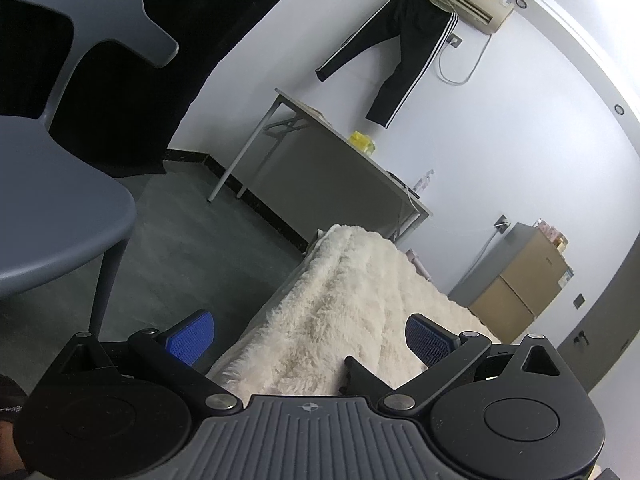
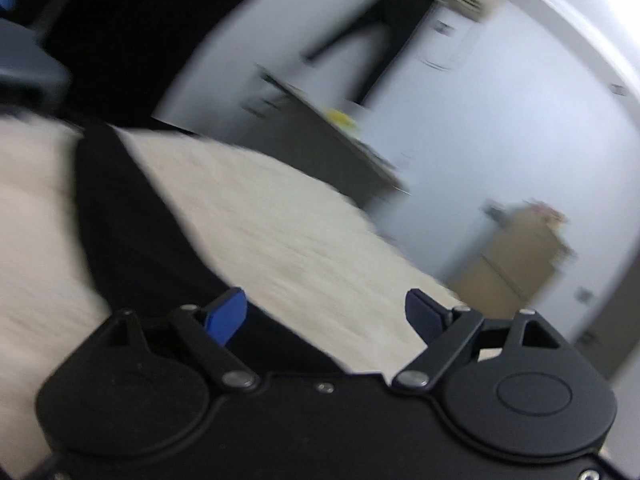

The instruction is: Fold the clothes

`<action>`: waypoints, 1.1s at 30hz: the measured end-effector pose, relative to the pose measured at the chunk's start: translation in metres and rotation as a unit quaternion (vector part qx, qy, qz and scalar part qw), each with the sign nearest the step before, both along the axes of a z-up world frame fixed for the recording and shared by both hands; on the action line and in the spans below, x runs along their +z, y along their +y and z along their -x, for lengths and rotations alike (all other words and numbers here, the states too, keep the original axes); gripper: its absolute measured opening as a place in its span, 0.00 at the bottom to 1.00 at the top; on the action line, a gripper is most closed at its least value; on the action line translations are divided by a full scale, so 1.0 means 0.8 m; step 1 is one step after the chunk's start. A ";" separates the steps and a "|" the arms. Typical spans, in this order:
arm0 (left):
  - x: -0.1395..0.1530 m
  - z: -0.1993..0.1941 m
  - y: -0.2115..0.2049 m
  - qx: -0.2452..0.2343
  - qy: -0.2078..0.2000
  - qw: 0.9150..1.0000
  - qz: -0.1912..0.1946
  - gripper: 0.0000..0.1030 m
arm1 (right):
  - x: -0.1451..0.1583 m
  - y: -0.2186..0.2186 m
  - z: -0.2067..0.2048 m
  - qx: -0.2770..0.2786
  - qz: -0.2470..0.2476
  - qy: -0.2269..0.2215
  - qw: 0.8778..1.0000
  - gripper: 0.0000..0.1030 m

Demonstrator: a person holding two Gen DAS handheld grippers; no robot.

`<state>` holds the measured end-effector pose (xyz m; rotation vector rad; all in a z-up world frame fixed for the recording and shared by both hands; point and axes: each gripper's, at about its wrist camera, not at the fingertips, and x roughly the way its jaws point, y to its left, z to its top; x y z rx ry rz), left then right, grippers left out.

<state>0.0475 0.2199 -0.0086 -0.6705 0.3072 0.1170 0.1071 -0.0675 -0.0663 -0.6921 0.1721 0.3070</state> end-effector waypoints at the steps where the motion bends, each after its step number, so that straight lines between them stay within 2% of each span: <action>1: 0.000 0.000 0.000 0.002 0.001 1.000 -0.001 0.98 | 0.004 0.011 0.002 0.013 -0.004 0.008 1.000 0.64; 5: -0.001 0.002 0.001 0.006 0.000 1.000 0.002 0.98 | 0.033 0.084 -0.030 0.075 -0.035 0.083 0.993 0.52; 7: -0.001 0.003 0.002 0.007 -0.001 1.000 0.004 0.98 | 0.038 0.101 -0.034 0.090 -0.029 0.102 0.990 0.41; 12: -0.001 0.004 0.006 0.008 -0.003 1.000 0.009 0.98 | 0.046 0.122 -0.040 0.102 -0.011 0.142 0.985 0.33; 15: -0.001 0.003 0.008 0.006 -0.005 1.000 0.011 0.98 | 0.034 0.127 -0.039 0.113 0.014 0.161 0.980 0.28; 19: -0.002 0.005 0.010 0.007 -0.007 1.000 0.015 0.98 | 0.032 0.127 -0.025 0.119 0.027 0.156 0.980 0.28; 24: -0.003 0.006 0.012 0.006 -0.007 1.000 0.019 0.98 | 0.017 0.138 -0.036 0.129 0.058 0.144 0.979 0.28; 26: -0.003 0.006 0.012 0.006 -0.008 1.000 0.019 0.98 | 0.015 0.138 -0.041 0.124 0.064 0.148 0.979 0.23; 28: -0.003 0.006 0.011 0.006 -0.006 1.000 0.018 0.98 | 0.015 0.138 -0.045 0.124 0.060 0.158 0.978 0.04; 33: -0.003 0.010 0.012 0.010 -0.010 1.000 0.018 0.98 | 0.053 0.124 -0.035 0.125 0.004 0.140 0.982 0.03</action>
